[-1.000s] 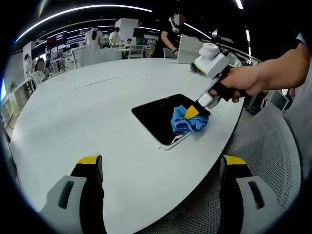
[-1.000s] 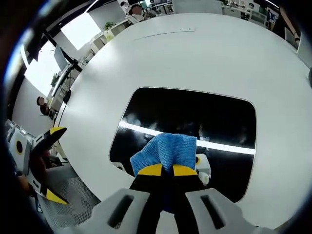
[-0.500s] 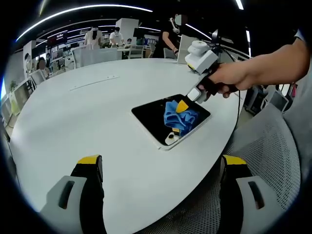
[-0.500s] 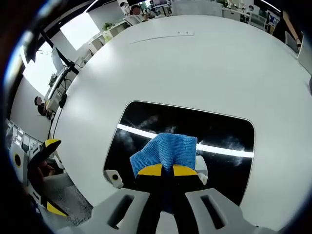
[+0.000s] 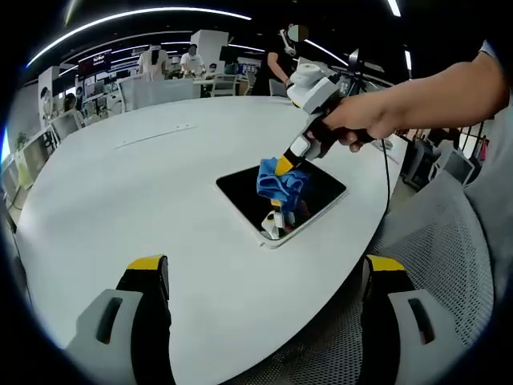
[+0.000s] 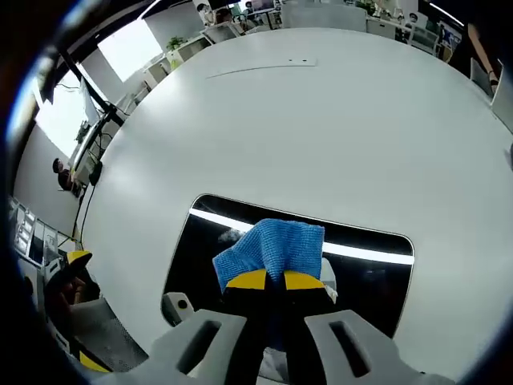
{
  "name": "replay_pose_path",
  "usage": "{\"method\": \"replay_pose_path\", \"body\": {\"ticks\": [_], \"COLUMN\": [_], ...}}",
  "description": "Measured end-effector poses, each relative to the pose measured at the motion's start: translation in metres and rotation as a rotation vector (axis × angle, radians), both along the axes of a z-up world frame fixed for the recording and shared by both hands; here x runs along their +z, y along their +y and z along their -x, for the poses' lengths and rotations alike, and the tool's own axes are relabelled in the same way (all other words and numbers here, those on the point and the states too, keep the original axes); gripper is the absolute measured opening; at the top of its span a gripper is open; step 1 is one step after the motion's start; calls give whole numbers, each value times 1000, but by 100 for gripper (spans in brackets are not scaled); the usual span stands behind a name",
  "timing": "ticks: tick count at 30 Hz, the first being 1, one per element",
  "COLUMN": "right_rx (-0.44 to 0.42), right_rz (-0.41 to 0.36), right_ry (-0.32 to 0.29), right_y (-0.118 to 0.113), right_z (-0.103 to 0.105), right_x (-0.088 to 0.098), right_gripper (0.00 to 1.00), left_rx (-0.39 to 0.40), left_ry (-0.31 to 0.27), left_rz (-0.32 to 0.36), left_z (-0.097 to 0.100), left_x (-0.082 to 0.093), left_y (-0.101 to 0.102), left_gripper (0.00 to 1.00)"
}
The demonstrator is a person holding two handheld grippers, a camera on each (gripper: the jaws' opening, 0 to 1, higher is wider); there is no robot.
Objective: Wipe the mirror surface with the cleaning cloth until all visible marks leave the cleaned area.
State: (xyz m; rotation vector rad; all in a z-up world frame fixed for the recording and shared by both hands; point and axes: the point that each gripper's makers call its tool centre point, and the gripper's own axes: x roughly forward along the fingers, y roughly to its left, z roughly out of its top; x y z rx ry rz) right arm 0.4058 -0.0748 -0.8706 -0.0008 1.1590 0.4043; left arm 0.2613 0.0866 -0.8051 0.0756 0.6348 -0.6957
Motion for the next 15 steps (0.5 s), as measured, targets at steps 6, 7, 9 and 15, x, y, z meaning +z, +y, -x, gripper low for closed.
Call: {"method": "replay_pose_path", "body": {"ticks": [6, 7, 9, 15], "right_rx": [-17, -14, -13, -2], "right_rz": [-8, -5, -2, 10], "right_ry": [12, 11, 10, 0], "right_y": [0, 0, 0, 0], "right_z": [-12, -14, -18, -28], "right_x": [0, 0, 0, 2], "right_gripper": [0, 0, 0, 0], "left_rx": [0, -1, -3, -3], "left_ry": [2, 1, 0, 5], "left_rz": [4, 5, 9, 9], "left_z": [0, 0, 0, -1], "left_x": [0, 0, 0, -2], "left_y": [0, -1, -1, -1], "left_gripper": [99, 99, 99, 99]}}
